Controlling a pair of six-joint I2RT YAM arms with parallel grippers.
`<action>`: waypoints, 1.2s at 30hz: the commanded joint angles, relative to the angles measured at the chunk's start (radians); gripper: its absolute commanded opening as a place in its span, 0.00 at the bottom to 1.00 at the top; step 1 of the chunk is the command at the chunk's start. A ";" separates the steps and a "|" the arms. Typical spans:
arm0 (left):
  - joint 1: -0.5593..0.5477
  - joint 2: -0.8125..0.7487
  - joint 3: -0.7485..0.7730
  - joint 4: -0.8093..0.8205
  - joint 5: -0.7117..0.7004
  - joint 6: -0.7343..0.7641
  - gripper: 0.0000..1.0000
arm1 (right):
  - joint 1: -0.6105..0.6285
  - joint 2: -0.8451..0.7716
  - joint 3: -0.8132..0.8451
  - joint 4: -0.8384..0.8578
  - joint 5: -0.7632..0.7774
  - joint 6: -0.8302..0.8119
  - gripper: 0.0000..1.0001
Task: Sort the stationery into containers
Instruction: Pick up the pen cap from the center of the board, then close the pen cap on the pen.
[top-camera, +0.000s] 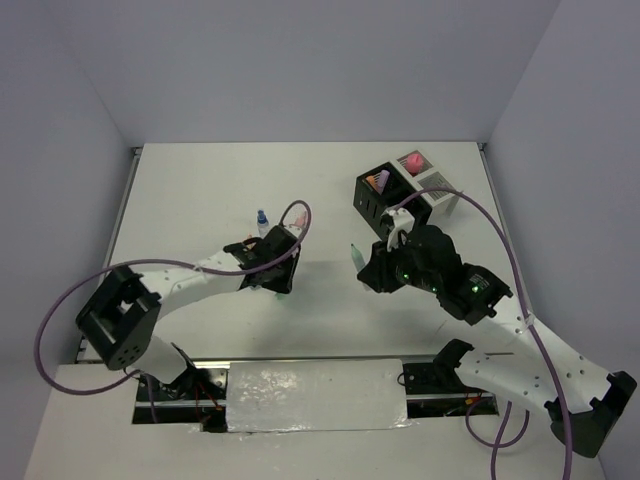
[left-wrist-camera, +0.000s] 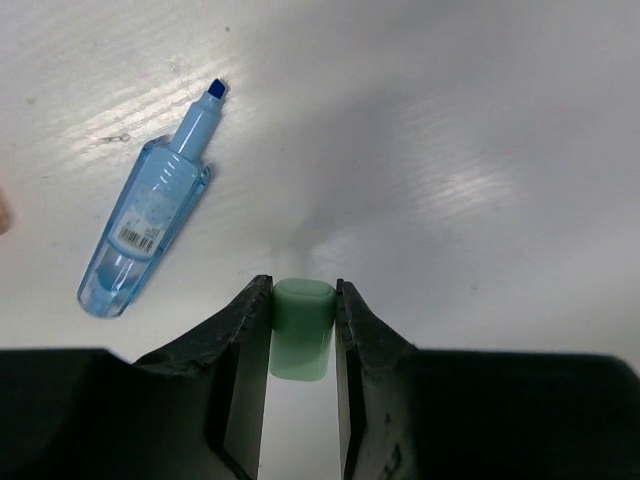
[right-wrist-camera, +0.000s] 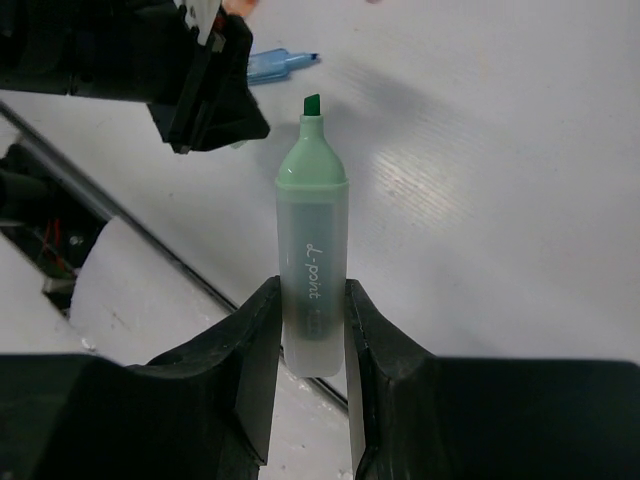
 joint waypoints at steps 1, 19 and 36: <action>-0.001 -0.166 0.043 0.009 0.007 -0.060 0.00 | 0.009 -0.028 -0.043 0.129 -0.133 0.006 0.00; 0.004 -0.881 -0.235 1.099 0.289 -0.321 0.00 | 0.074 -0.125 -0.304 1.083 -0.624 0.490 0.00; 0.004 -0.886 -0.250 1.212 0.335 -0.459 0.00 | 0.263 0.045 -0.086 1.098 -0.542 0.340 0.00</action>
